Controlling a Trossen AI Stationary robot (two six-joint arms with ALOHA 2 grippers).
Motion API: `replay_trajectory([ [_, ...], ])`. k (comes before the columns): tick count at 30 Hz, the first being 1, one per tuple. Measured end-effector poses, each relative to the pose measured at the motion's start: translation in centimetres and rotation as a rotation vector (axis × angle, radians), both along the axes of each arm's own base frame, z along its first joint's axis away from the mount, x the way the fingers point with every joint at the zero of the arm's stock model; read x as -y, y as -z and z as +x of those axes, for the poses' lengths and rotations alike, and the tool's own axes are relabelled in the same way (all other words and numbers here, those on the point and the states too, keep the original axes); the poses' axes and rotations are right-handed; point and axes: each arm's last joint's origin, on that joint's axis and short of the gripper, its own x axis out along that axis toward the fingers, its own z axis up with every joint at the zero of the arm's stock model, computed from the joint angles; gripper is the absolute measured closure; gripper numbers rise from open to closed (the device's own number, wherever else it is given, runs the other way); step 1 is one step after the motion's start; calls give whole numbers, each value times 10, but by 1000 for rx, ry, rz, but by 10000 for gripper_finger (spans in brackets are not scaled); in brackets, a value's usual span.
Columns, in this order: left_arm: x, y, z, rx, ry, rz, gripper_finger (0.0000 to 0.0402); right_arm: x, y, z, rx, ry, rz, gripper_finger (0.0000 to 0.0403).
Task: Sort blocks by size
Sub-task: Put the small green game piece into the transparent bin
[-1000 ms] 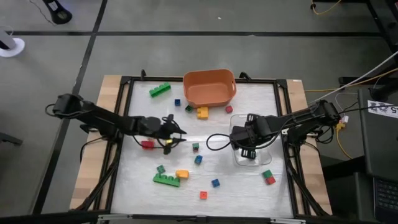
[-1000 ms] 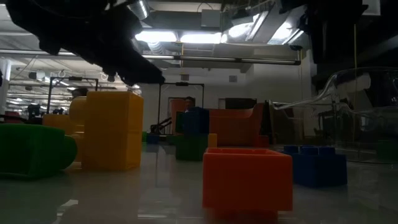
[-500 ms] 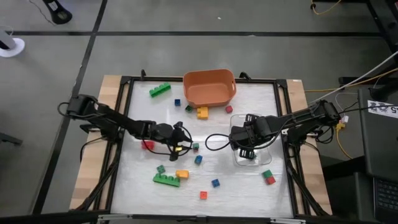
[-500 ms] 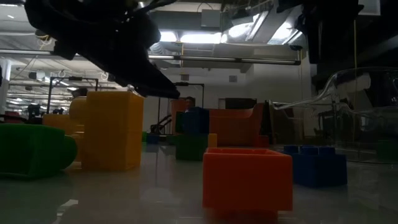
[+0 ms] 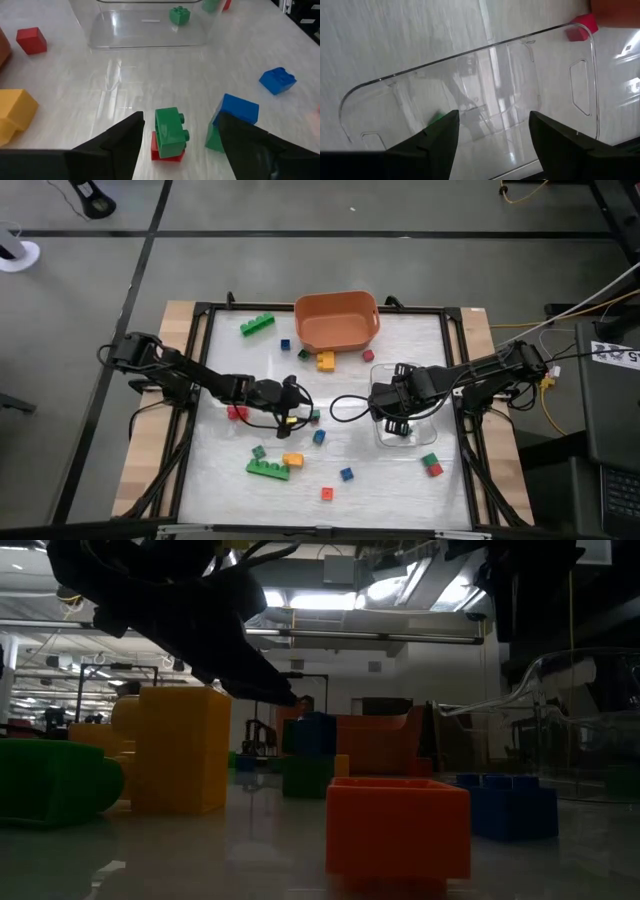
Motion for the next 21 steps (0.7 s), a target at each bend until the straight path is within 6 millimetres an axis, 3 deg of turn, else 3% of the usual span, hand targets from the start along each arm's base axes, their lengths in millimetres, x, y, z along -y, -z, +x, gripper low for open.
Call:
replay_trajectory([
  [7, 0, 12, 2, -41, -20, 2, 136, 0, 0, 1, 10, 0, 3, 164],
  [21, 0, 27, 10, -25, -42, 4, 135, 0, 0, 2, 16, 0, 5, 164],
])
